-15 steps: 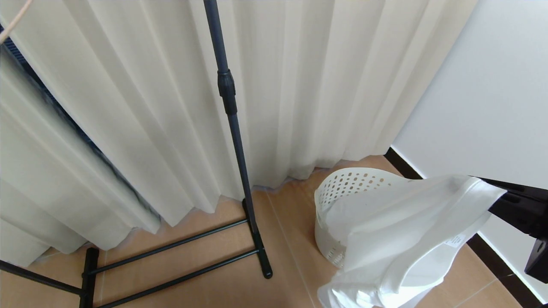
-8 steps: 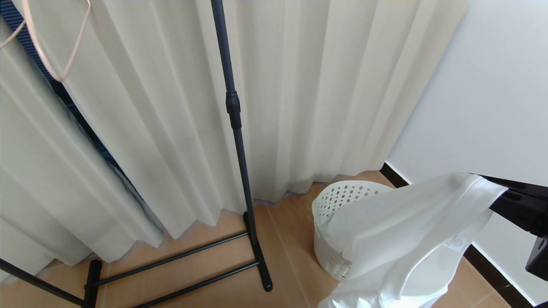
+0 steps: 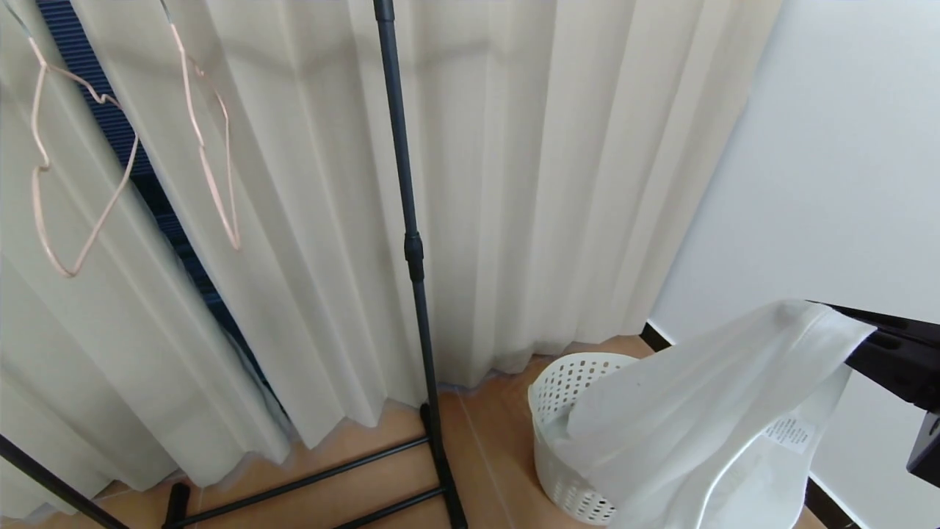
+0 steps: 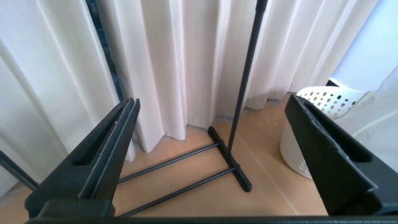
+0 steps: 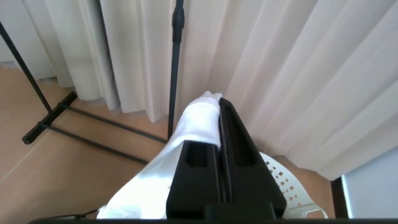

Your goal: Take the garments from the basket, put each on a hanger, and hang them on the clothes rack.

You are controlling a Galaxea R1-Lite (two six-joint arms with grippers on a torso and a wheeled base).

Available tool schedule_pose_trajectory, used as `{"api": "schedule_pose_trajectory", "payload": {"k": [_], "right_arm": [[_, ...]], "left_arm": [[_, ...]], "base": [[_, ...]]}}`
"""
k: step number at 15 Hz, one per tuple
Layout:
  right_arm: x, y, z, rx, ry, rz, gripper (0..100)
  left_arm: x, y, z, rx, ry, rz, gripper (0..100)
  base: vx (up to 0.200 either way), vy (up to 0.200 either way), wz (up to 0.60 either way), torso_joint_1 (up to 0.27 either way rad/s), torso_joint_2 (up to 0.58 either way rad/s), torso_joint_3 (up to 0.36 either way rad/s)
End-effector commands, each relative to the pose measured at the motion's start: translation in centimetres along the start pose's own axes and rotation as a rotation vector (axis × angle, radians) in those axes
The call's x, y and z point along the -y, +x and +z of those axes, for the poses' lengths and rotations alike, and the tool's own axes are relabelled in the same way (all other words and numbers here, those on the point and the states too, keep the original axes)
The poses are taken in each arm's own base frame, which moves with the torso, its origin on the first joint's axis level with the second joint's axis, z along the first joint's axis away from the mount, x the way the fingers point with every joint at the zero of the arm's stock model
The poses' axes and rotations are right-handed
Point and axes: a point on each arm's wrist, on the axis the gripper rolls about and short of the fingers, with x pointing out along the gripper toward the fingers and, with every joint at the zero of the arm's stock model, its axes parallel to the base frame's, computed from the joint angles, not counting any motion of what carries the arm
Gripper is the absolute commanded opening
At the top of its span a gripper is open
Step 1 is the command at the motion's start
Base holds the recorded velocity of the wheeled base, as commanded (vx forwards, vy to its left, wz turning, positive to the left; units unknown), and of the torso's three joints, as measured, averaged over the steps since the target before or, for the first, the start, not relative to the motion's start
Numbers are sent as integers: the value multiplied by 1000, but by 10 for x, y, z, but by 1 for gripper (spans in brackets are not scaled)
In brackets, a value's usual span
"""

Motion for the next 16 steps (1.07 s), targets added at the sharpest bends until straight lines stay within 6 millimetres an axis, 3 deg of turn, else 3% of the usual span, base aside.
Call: {"api": "schedule_pose_trajectory", "payload": {"k": [1, 16], "right_arm": [[0, 1, -1, -4, -2, 1, 0], [0, -1, 0, 4, -2, 0, 0]], "left_arm": [[0, 0, 0, -2, -2, 0, 100], [0, 0, 0, -2, -3, 0, 100]], "base": [[0, 0, 0, 139, -481, -222], [0, 0, 0, 201, -532, -325]]}}
